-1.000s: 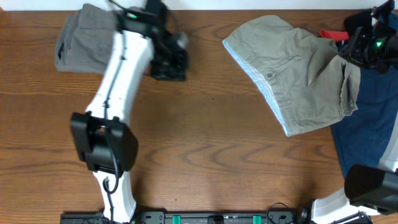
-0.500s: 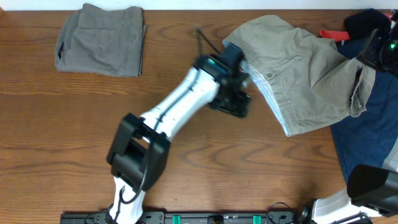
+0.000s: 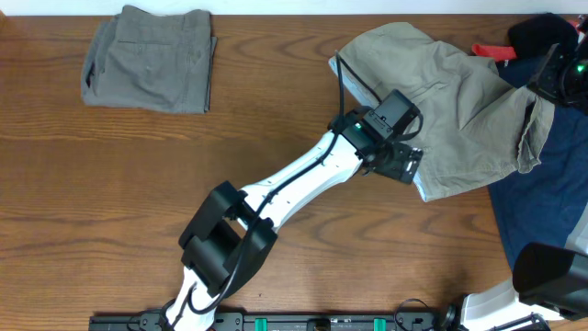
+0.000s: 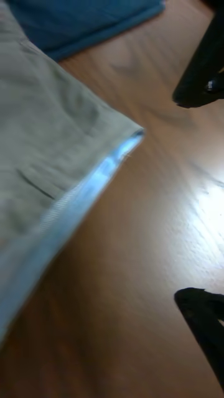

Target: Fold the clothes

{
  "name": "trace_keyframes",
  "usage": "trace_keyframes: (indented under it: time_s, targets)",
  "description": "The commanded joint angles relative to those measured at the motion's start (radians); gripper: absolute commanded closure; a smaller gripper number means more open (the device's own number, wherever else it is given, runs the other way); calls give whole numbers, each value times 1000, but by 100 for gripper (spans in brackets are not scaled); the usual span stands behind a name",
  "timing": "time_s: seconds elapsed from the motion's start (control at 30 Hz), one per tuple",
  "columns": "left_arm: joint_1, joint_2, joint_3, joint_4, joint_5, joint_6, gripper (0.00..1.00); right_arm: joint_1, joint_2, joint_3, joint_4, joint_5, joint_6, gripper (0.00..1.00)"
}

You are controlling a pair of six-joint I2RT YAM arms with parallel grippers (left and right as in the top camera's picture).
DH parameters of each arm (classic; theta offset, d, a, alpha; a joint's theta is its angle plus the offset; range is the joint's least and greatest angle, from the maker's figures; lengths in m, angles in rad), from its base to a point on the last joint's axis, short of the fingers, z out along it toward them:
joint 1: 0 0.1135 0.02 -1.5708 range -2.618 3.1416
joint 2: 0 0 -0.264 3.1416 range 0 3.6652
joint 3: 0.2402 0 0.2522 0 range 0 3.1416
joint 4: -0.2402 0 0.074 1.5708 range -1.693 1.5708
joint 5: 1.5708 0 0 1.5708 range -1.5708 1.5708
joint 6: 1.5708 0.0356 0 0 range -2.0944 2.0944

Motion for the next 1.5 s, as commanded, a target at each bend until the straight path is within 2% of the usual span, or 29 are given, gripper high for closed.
trace_keyframes:
  time_s: [0.0,0.37,0.47,0.57,0.77,1.17,1.27,1.33,1.4,1.47]
  targets:
    - [2,40,-3,56,-25,-40,7,-5,-27,0,-2,6,17,98]
    - [-45,148,-3,191,2,-119,7,-5,-27,0,8,6,17,98]
    - [-77,176,-3,253,2,-118,12,-5,-27,0,7,6,17,99]
    - [-110,183,-3,293,-2,-118,13,-5,-27,0,6,6,16,99]
    - [-144,192,-3,268,-85,-163,13,-5,-27,0,6,6,13,99]
    - [-131,282,-3,300,-84,-192,13,-5,-27,0,-4,6,13,99]
    - [-126,282,-3,293,-85,-171,29,-5,-27,0,-4,6,13,99]
    - [-127,282,-3,286,-88,-138,49,-5,-27,0,-8,6,13,99]
    - [-128,282,-3,281,-109,-127,60,-5,-27,0,-17,6,13,99]
    - [-131,282,-3,274,-146,-126,77,-5,-27,0,-26,6,13,99]
